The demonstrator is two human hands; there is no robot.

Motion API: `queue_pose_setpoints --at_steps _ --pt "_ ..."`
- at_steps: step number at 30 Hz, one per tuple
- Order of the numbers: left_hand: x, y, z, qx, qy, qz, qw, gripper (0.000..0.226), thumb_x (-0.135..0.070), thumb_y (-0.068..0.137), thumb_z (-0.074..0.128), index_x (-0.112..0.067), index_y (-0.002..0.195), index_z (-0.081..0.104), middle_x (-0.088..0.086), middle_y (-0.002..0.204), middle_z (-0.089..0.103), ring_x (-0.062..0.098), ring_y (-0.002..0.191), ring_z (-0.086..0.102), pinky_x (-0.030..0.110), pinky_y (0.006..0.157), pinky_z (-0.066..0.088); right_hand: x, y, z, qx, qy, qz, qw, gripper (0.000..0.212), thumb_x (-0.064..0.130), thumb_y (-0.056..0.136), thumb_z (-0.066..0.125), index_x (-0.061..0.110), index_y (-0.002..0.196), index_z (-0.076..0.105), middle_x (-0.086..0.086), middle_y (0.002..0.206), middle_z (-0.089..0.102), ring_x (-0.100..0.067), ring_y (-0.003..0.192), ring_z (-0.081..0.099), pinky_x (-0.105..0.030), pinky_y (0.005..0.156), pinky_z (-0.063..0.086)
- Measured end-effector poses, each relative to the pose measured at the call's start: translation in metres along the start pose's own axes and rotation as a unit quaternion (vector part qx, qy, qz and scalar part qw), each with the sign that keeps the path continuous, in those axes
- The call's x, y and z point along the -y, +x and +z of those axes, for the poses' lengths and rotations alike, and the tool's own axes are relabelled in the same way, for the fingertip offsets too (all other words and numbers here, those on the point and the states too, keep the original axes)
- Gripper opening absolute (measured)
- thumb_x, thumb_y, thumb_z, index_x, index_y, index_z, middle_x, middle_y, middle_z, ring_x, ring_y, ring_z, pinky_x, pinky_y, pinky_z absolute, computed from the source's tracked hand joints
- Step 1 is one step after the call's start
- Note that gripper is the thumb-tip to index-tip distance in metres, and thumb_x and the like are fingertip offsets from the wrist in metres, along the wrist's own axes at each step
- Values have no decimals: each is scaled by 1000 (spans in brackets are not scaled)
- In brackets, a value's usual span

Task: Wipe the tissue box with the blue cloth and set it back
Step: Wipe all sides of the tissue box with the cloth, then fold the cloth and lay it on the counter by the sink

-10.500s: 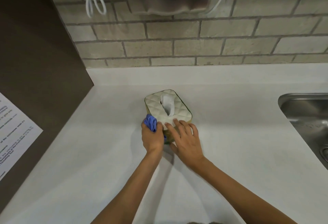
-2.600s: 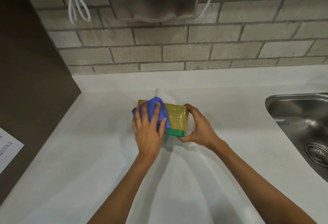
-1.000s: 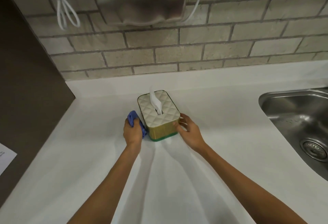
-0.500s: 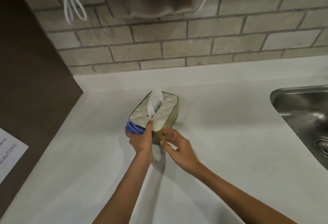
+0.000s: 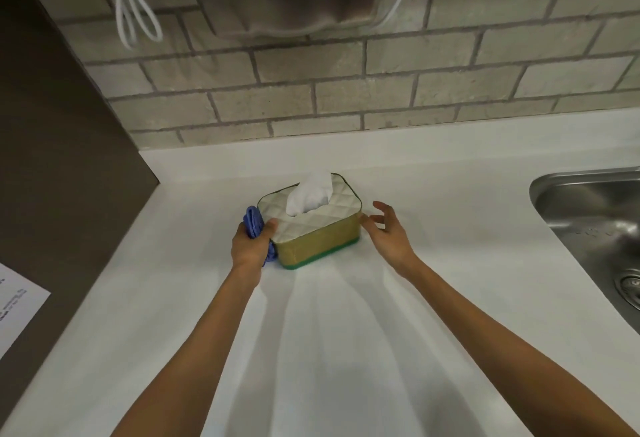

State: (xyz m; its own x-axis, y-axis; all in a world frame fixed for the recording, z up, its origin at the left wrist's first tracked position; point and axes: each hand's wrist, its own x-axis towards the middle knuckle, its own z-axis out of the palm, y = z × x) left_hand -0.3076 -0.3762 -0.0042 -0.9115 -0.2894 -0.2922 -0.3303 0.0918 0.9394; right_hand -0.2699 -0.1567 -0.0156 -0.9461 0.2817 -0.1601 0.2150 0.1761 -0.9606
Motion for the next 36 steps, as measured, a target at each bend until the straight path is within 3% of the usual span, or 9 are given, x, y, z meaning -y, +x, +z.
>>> queue_pose_setpoints --at_steps 3,7,12,17,24,27,30,34,36 --pt "-1 -1 -3 -21 -37 -10 999 15 -32 94 51 -18 94 49 -1 73 52 21 70 54 29 57 45 3 -5 0 -22 -4 -2 1000 51 37 88 56 21 134 38 -8 126 52 -13 90 54 -26 79 38" --pt "8 -20 -23 -24 -135 -34 990 33 -34 96 45 -19 125 47 2 89 58 19 78 56 28 63 46 10 -32 4 -120 -26 -79 989 33 23 86 59 18 117 52 -6 104 61 -5 69 57 -13 64 44" --pt "20 -73 -39 31 -214 -71 974 60 -56 93 33 -14 135 46 12 110 60 24 89 60 31 70 48 35 -84 42 51 -74 -182 979 22 21 85 63 11 105 64 -4 95 66 -9 76 59 -1 62 42" --pt "31 -126 -36 119 -278 -64 951 66 -62 92 17 -19 123 56 12 127 60 28 117 57 43 97 47 49 -123 64 146 -64 -111 981 38 46 79 66 17 104 64 4 94 65 -7 77 61 -16 71 50" --pt "49 -159 -27 159 -177 17 971 34 -42 98 31 -36 106 63 -14 98 75 0 91 70 18 70 55 45 -149 58 92 -109 -75 987 45 59 65 70 24 92 65 11 84 67 -5 77 64 -15 66 46" --pt "56 -175 -22 147 -123 58 980 36 -35 97 39 -33 131 49 -18 106 67 -4 94 66 15 74 53 39 -155 48 88 -82 -68 990 32 49 73 69 19 86 66 8 80 67 -7 76 65 -18 67 49" --pt "56 -188 -17 145 -79 108 980 46 -27 94 50 -34 138 40 -19 117 61 -11 98 63 8 77 53 35 -159 32 95 -22 -69 993 20 26 86 61 7 87 68 -6 85 69 -22 86 67 -41 83 54" --pt "45 -202 -1 169 -112 74 976 49 -33 86 56 -23 134 47 2 126 63 17 113 63 36 98 50 31 -160 -1 114 13 -57 992 16 18 90 57 4 87 64 -22 92 68 -39 92 64 -51 87 53" --pt "42 -212 13 185 -122 54 974 35 -31 91 52 -21 124 54 8 124 64 23 115 61 42 102 47 27 -159 -28 121 21 -45 991 14 17 91 55 7 86 63 -24 91 67 -37 84 64 -48 81 53"
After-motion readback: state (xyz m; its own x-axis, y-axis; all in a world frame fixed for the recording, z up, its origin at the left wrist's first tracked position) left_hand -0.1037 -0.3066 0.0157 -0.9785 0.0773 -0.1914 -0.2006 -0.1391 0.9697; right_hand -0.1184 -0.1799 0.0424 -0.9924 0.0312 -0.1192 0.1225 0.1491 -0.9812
